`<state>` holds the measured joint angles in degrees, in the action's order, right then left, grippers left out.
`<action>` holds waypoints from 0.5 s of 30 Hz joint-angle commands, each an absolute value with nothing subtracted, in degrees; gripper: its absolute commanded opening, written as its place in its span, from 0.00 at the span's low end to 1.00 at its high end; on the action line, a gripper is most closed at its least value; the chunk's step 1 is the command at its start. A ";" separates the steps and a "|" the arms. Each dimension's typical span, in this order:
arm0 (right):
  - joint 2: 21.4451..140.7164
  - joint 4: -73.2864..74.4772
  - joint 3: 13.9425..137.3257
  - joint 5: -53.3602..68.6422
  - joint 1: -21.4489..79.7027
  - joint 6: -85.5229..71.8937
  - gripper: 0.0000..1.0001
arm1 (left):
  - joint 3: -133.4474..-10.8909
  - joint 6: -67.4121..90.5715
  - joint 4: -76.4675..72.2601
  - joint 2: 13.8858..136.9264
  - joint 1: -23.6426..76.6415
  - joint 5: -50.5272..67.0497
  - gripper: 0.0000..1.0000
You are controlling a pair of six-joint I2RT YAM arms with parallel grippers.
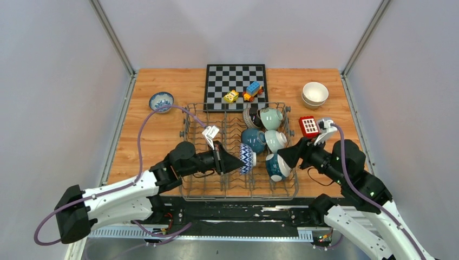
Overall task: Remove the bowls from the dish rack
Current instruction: Place the bowl with the bowl.
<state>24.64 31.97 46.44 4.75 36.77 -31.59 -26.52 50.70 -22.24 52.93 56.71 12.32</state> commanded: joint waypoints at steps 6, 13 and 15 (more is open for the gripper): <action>38.38 44.42 64.32 12.29 37.55 -22.25 0.63 | -49.73 21.76 18.67 47.94 56.74 6.40 0.00; 46.36 51.21 72.39 11.58 37.56 -20.04 0.63 | -58.07 5.92 28.60 44.90 59.86 -2.94 0.00; 48.34 53.59 73.79 9.74 37.54 -18.61 0.63 | -60.35 1.67 31.34 45.97 60.36 -4.27 0.00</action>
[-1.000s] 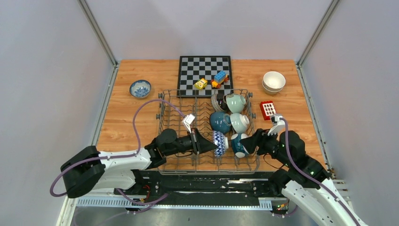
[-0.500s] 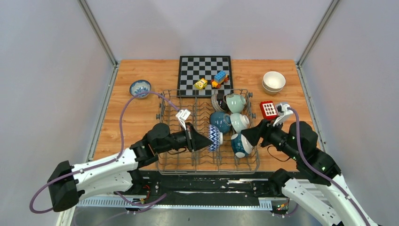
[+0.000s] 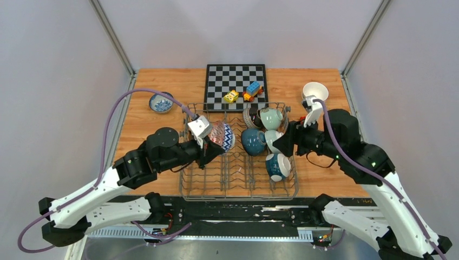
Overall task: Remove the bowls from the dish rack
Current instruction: Place the bowl with the bowl.
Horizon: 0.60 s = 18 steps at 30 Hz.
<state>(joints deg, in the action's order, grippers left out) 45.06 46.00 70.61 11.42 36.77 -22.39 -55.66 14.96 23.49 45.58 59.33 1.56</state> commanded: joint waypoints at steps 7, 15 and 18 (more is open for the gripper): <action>52.70 56.22 74.04 6.97 37.50 -13.89 0.63 | -62.52 -16.37 39.13 49.85 69.02 -14.84 0.00; 57.58 58.36 82.93 11.50 37.61 -12.71 0.63 | -62.01 -33.72 43.28 51.29 79.26 -17.62 0.00; 62.24 59.36 86.24 12.17 39.37 -12.86 0.62 | -60.48 -41.80 46.23 51.61 84.23 -18.79 0.00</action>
<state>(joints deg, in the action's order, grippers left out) 58.46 55.81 83.35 10.61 37.01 -14.00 -61.17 -29.67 44.16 51.70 80.66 -15.68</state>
